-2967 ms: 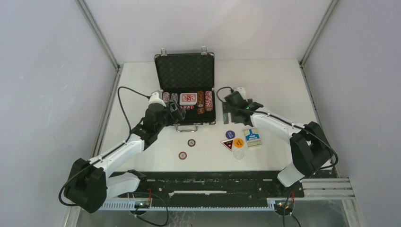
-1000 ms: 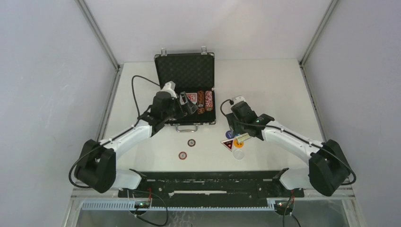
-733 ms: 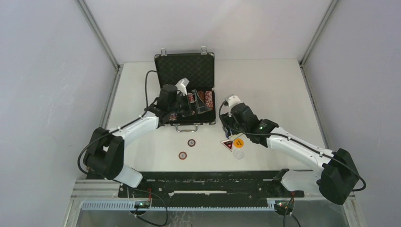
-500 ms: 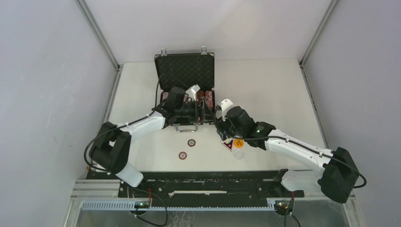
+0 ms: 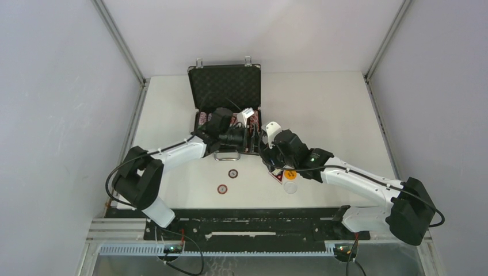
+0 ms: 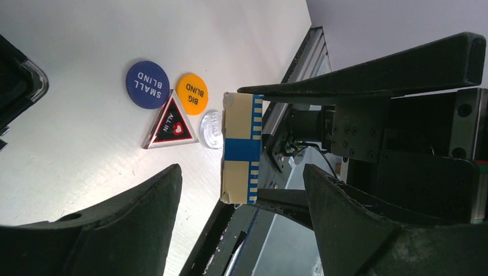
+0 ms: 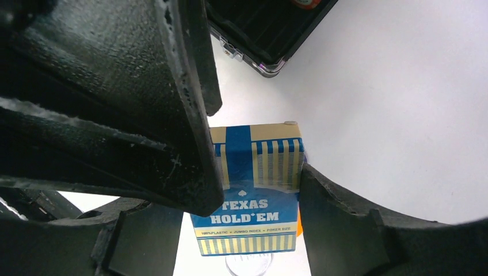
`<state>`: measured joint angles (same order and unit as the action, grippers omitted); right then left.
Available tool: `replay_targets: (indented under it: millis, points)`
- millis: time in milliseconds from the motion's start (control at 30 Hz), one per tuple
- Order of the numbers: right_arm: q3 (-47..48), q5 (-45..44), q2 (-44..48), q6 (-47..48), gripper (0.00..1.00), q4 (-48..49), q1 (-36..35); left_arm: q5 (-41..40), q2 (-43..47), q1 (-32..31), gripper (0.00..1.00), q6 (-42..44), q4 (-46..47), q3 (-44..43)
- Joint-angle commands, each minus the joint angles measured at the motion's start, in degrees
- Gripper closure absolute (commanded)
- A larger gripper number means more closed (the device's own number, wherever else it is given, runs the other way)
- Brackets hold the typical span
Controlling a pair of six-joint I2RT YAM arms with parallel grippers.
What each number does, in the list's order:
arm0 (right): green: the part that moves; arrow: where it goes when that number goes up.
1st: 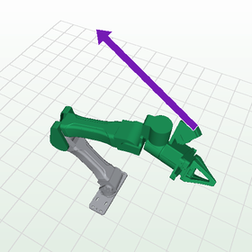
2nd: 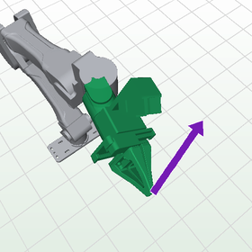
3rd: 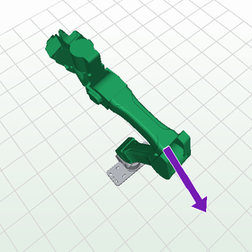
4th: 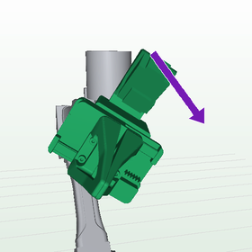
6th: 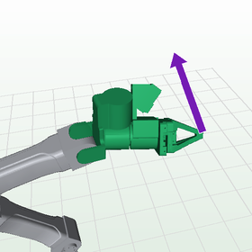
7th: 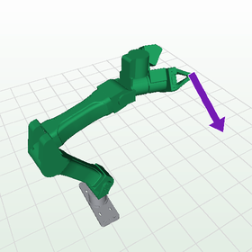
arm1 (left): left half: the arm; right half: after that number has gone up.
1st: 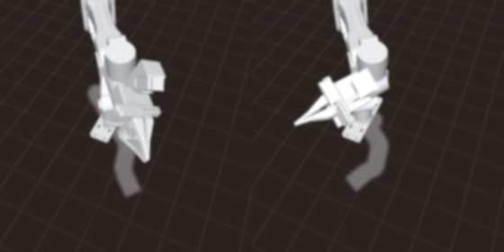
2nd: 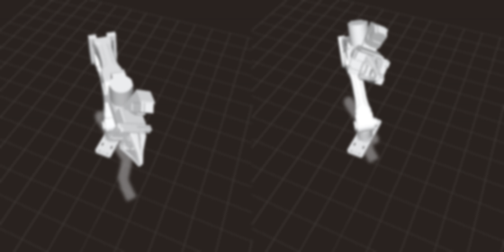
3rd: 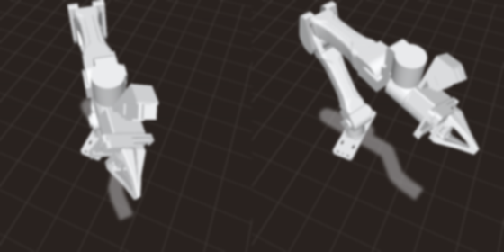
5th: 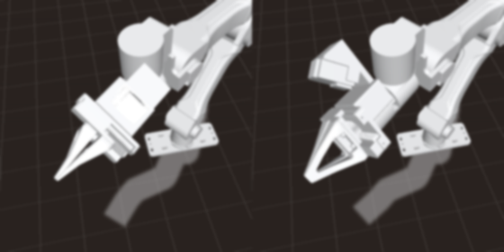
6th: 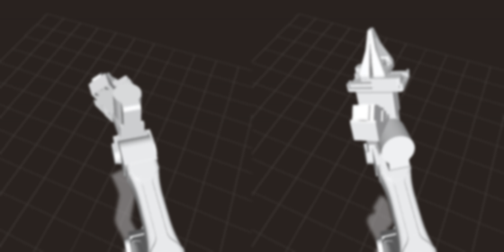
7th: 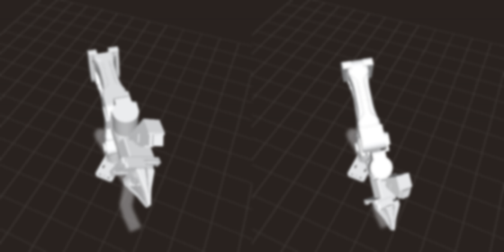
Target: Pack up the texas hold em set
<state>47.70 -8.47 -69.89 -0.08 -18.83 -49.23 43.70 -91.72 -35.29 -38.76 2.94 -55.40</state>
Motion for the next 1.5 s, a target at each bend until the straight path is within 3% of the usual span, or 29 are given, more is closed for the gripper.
replay_targets:
  millis: [0,233,300,367,567,733,867,933,967,1100,1300,1467]
  points:
    - [1.87,0.52,1.34,0.85,0.67,4.31,-0.33,3.84,-1.11,-0.84,0.19,3.17,2.07,-3.63]
    - [1.91,3.19,1.67,0.7,0.67,4.23,-0.34,4.2,-1.98,-2.79,0.29,7.25,-0.7,-5.26]
    - [1.9,3.35,1.84,0.77,0.67,4.11,-0.34,4.08,-2.21,-2.96,0.39,7.38,-0.91,-5.55]
    - [1.88,3.66,2.02,0.78,0.67,3.93,-0.4,4.02,-2.19,-3.02,0.57,7.22,-0.81,-5.68]
    - [1.87,4.18,2.12,0.72,0.67,3.85,-0.34,5.78,-1.51,-3.45,0.98,7.7,-0.3,-5.35]
    - [1.74,4.25,2.17,0.63,0.64,3.92,0.1,4.78,-1.6,-3.42,1.0,7.79,1.03,-4.39]
    - [1.69,3.5,2.38,0.56,0.31,2.25,0.97,1.46,0.46,-1.04,1.0,3.88,6.25,-2.35]
    - [1.71,3.08,2.62,0.18,0.21,1.01,1.6,-0.66,1.68,1.09,1.0,3.07,7.43,-1.51]
    - [0.98,1.15,4.21,-0.5,0.15,1.05,1.77,-3.48,3.91,5.26,1.0,-1.06,11.62,1.83]
    - [-1.31,-1.49,8.62,-1.59,0.13,4.22,3.66,-6.25,7.66,10.74,1.0,-7.57,20.18,7.41]
    - [-3.36,0.46,13.32,-6.98,0.13,7.58,11.37,-16.17,15.16,13.12,1.0,-7.23,19.05,12.4]
    - [-3.71,2.11,11.68,-10.37,0.16,7.42,15.81,-33.39,22.92,13.06,1.0,-6.89,13.76,17.31]
